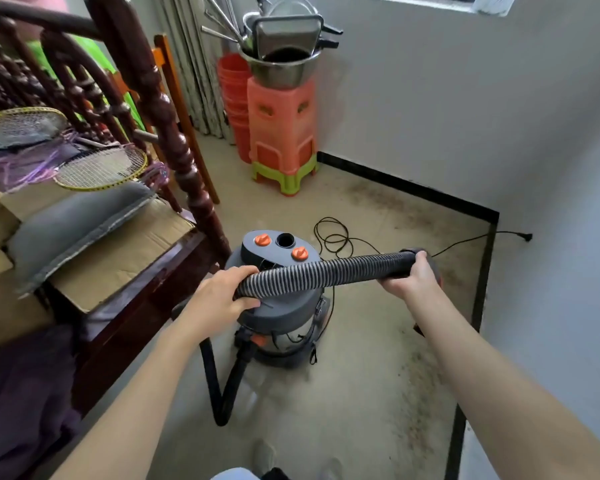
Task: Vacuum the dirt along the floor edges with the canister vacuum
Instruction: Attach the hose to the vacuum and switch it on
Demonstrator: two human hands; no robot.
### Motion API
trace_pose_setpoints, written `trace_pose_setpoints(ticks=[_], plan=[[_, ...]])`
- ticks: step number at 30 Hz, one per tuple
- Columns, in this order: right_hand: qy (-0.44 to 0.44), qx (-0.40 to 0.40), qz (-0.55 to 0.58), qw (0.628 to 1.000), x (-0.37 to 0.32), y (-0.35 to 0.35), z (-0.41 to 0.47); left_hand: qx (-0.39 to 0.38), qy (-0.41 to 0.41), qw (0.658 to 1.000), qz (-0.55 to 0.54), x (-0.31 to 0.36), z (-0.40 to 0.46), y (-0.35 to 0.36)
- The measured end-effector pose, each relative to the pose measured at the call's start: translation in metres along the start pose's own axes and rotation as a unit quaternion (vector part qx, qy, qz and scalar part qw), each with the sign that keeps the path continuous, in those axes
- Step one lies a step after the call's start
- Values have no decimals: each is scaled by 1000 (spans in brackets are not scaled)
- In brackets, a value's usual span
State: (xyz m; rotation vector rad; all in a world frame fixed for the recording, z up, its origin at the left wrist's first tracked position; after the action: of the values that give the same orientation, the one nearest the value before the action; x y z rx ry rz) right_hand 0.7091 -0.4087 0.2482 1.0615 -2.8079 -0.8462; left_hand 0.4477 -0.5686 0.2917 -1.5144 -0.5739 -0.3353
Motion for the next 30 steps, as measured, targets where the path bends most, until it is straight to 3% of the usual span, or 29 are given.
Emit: trace_pose_setpoints(ticks=[7,10,13,19,22,25,30], plan=[[37,-128,-56,989,11,41,-11,3,-63,998,28,2,20,-11],[46,-175,-144,973,39,54,-16,5,8,1000,7,32,35,-8],[5,-218,-239,946,55,72,-24,28,54,998,-7,65,50,0],[-119,-280,-339,890,33,103,-45,133,22,990,-41,76,73,-10],[-129,-282,-236,921,13,126,-44,162,21,985,-50,68,76,-18],[-90,-224,-89,966,0,142,-23,159,20,986,-41,52,81,-22],[-107,-139,-80,981,10,161,20,108,-5,994,-14,12,110,-21]])
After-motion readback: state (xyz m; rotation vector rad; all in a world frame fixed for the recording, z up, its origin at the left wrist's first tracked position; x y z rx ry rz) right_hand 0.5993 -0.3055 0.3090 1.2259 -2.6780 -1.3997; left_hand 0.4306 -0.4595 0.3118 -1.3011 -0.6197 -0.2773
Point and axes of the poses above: each hand's wrist, its own z-axis towards the middle knuckle, its own y-axis out of the palm, x = y × z, the point moved 5 cm from there along z, towards the middle knuckle, and after that the axes turned 7 degrees about y, right-handed, at the moved point
